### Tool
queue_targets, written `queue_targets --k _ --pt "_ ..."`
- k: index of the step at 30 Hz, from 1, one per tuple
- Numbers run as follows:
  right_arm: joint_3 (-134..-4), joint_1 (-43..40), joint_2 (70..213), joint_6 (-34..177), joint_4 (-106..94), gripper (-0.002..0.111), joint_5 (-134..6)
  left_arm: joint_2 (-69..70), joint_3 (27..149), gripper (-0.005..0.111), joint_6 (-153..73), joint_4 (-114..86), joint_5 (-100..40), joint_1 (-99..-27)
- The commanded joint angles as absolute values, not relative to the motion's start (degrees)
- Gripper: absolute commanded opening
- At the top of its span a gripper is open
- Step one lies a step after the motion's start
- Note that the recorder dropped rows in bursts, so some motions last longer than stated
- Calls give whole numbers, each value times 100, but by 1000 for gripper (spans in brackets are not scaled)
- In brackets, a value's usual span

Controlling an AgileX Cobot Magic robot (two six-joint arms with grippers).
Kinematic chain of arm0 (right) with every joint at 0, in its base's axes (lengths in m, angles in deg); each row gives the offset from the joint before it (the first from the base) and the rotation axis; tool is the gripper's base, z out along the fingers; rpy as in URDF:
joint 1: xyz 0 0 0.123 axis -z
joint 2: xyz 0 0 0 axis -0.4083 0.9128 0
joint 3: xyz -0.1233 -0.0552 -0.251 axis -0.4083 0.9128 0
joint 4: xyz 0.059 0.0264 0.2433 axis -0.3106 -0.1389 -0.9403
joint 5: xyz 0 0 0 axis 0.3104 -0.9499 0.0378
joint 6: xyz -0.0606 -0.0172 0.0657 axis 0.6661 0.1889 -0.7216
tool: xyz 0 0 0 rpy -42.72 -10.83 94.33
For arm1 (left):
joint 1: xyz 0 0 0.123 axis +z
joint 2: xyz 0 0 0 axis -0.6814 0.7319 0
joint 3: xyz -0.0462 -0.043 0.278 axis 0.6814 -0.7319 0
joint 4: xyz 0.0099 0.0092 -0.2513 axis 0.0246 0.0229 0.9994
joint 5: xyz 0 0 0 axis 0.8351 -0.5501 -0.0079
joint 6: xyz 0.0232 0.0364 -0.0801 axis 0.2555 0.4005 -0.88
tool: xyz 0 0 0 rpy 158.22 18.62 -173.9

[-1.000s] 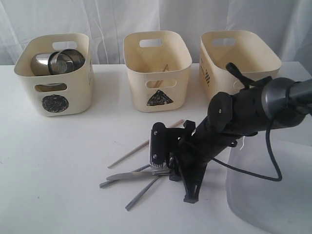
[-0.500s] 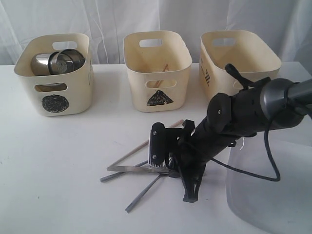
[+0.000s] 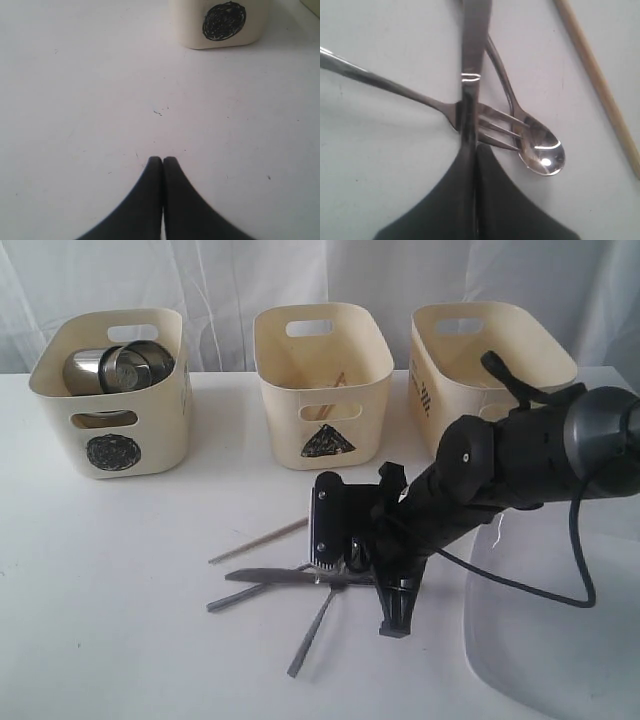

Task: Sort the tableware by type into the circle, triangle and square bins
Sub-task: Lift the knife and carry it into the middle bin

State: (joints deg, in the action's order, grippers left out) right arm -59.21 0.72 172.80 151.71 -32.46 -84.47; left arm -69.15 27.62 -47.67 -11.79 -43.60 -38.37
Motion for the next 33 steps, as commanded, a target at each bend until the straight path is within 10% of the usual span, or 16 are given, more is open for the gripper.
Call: queue_targets --k 1,6,14,33 --pt "-5916 70 17302 15189 -3246 0 -8458 -6943 2749 0 -4803 -1134 -4357 -3840" --pt "-5916 70 17302 15205 -4067 2 -8333 -6943 2749 0 -4803 -1134 -4357 -3840" --pt "-5916 56 17302 16390 -4664 34 -8858 -6943 2749 0 -4803 -1134 -4357 -3840" --pt "-5916 56 17637 15908 -4384 34 -8441 -6943 2749 0 -4803 -1134 -4357 -3840"
